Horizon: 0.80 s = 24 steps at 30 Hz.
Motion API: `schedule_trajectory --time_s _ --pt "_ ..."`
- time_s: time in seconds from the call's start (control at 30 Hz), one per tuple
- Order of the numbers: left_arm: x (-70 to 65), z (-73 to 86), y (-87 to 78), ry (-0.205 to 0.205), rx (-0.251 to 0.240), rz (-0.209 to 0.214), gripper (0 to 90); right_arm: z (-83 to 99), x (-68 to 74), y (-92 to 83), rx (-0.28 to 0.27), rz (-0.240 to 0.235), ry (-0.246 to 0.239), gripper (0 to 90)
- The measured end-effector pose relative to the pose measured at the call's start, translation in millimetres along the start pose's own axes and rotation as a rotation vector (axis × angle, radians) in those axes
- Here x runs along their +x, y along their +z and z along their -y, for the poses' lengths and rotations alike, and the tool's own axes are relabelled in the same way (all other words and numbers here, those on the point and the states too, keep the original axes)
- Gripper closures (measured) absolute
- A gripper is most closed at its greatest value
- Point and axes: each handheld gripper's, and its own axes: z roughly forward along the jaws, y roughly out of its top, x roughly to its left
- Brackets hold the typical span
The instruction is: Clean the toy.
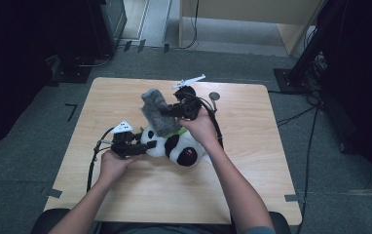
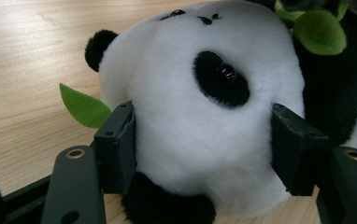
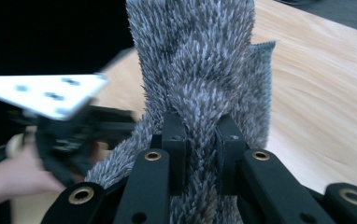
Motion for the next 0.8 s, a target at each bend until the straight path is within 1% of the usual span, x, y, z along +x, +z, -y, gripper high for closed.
schedule_trajectory --time_s 0.07,0.17,0.2,0.23,0.27,0.33,0.4,0.43,0.5,0.53,0.57,0.67,0.73,0.8 --pt "0.3 -0.1 -0.1 0.0 0.0 0.001 33.7 -1.6 12.3 5.3 0.004 -0.038 -0.016 78.8" --pt "0.1 -0.2 -0.4 -0.004 0.001 0.001 33.5 -1.2 27.8 17.1 0.027 -0.068 -0.048 78.8" --pt "0.0 -0.2 -0.4 -0.005 0.0 0.001 33.3 1.6 31.9 27.8 0.051 -0.09 -0.044 78.7" --pt "-0.1 -0.3 -0.5 -0.005 0.001 0.001 33.3 1.6 31.9 27.8 0.051 -0.09 -0.044 78.7" --pt "0.0 -0.4 -0.7 -0.005 0.003 0.001 33.2 3.7 31.9 33.5 0.066 -0.103 -0.032 78.7" --pt "-0.1 -0.4 -0.8 -0.005 0.003 0.0 33.0 8.5 29.9 44.4 0.106 -0.096 -0.022 78.6" --pt "-0.3 -0.5 -0.8 -0.006 0.003 -0.003 32.7 14.0 24.4 54.3 0.149 -0.082 -0.022 78.6" --pt "-0.5 -0.3 0.0 -0.014 0.001 -0.006 32.2 20.1 18.7 62.6 0.215 -0.033 -0.038 78.6" --pt "-0.1 -0.1 0.1 -0.011 -0.001 -0.004 32.0 23.0 16.0 64.5 0.216 -0.033 -0.04 78.7" --pt "-0.4 -0.2 0.2 -0.009 -0.002 -0.004 32.1 24.4 13.5 63.8 0.205 -0.049 -0.029 78.7" --pt "-1.4 -0.5 0.5 -0.01 -0.003 -0.009 32.8 24.5 12.5 63.1 0.201 -0.048 -0.039 78.8" --pt "-4.1 -2.6 1.2 -0.012 0.016 -0.021 36.8 24.3 15.3 62.4 0.214 -0.015 -0.109 78.7" --pt "-4.2 -3.9 1.3 -0.014 0.022 -0.021 38.3 23.3 15.9 62.3 0.219 -0.007 -0.121 78.6" --pt "-3.8 -4.3 1.2 -0.018 0.024 -0.02 39.1 22.2 13.2 61.2 0.218 -0.01 -0.116 78.6"
